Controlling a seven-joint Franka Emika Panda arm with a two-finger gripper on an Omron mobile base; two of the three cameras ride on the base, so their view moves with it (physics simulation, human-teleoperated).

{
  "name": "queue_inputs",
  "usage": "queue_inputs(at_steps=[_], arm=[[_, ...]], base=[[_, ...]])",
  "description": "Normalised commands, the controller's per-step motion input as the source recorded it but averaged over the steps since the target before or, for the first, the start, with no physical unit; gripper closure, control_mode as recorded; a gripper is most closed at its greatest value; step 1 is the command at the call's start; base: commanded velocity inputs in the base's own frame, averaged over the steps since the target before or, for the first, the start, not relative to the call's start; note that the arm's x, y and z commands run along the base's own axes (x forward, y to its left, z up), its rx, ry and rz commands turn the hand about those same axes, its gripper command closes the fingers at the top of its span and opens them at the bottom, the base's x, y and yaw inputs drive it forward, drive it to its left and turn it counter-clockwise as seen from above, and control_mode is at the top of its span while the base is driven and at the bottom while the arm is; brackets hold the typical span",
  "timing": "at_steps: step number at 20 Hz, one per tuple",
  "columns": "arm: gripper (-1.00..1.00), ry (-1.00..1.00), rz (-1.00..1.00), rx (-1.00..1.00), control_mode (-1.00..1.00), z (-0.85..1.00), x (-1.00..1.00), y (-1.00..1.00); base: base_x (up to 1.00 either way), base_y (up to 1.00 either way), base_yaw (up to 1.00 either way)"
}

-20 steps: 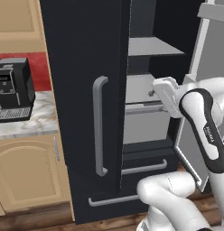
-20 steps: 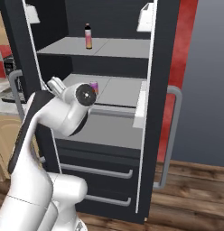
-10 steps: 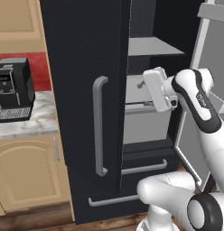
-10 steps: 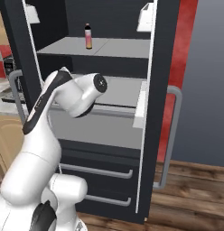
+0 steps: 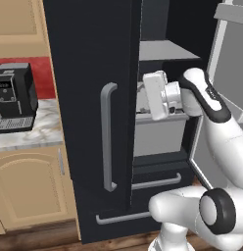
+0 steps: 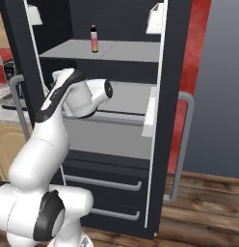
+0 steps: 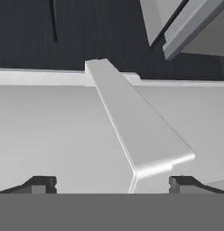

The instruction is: Open the fridge, grab two sodas, and place both sodas inside the bowl with ice on the dining counter.

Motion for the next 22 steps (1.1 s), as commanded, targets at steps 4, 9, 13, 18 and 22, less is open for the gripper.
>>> queue_inputs(at_steps=[4, 9, 13, 18, 22], arm=[[-1.0, 0.0, 0.19, 0.08, -1.0, 0.0, -0.2, 0.49], [-1.0, 0.0, 0.2, 0.04, -1.0, 0.0, -0.38, 0.5], [-1.0, 0.0, 0.21, 0.02, -1.0, 0.0, -0.49, 0.5], [-1.0, 0.01, 0.17, 0.01, -1.0, 0.0, -0.41, 0.66], [-1.0, 0.05, 0.13, 0.0, -1.0, 0.05, -0.2, 0.76]], base=[[0.0, 0.0, 0.0], [0.0, 0.0, 0.0], [0.0, 0.0, 0.0], [0.0, 0.0, 0.0], [0.0, 0.0, 0.0]])
